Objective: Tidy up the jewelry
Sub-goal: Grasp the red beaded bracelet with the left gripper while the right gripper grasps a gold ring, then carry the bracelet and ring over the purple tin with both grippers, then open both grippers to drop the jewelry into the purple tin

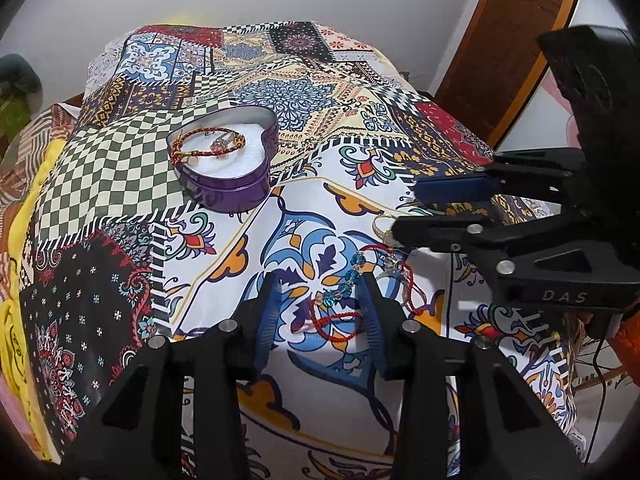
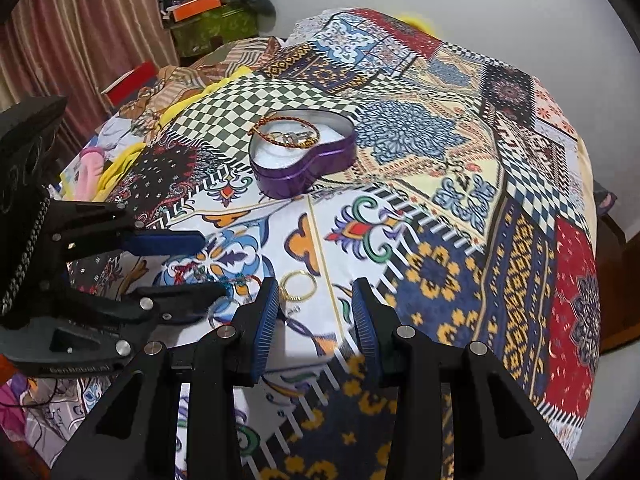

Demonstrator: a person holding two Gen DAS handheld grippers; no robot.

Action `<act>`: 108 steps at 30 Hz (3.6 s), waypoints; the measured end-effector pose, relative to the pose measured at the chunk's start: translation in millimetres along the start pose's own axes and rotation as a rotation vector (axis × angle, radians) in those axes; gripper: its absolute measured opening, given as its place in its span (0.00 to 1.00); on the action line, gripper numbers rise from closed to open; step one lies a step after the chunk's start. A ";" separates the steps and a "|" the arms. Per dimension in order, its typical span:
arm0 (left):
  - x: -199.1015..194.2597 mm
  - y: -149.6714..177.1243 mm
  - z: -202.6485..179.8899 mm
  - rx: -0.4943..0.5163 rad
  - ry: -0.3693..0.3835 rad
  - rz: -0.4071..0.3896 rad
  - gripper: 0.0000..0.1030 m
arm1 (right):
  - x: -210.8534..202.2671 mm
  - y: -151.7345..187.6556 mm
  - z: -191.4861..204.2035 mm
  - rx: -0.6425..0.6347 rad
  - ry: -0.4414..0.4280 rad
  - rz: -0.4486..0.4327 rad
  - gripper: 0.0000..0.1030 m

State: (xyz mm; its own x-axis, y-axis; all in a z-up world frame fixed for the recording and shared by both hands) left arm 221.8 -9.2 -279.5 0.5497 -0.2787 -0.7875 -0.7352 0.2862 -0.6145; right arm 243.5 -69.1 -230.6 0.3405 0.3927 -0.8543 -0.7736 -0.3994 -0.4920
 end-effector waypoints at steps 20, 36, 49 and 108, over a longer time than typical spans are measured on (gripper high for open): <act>0.2 -9.7 3.1 0.006 -0.064 -0.030 0.05 | 8.0 -6.8 -8.5 0.073 -0.038 -0.015 0.08; -59.2 -34.7 10.5 0.002 -0.118 -0.158 0.05 | -34.9 -18.9 -17.8 0.096 -0.028 -0.125 0.08; -91.0 -65.1 40.3 -0.019 -0.195 -0.246 0.05 | -56.3 -45.2 -6.9 0.080 -0.049 -0.214 0.08; 38.7 -84.7 122.8 -0.099 -0.118 -0.086 0.05 | 73.3 -102.9 9.2 0.000 -0.106 -0.006 0.08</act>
State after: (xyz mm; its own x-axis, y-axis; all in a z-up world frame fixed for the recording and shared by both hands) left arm 354.1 68.4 -263.8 0.6511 -0.1869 -0.7356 -0.7153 0.1730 -0.6771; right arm 343.1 8.4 -241.0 0.2867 0.4803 -0.8289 -0.7720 -0.3964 -0.4968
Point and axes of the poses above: each gripper's, at about its wrist camera, not at the fingertips, and x roughly the way its jaws point, z to its left, y to its underside, the point moved 7 cm from there along x, roughly the way its jaws point, and after that the axes turned 15 degrees about x, right-handed, at the moved point
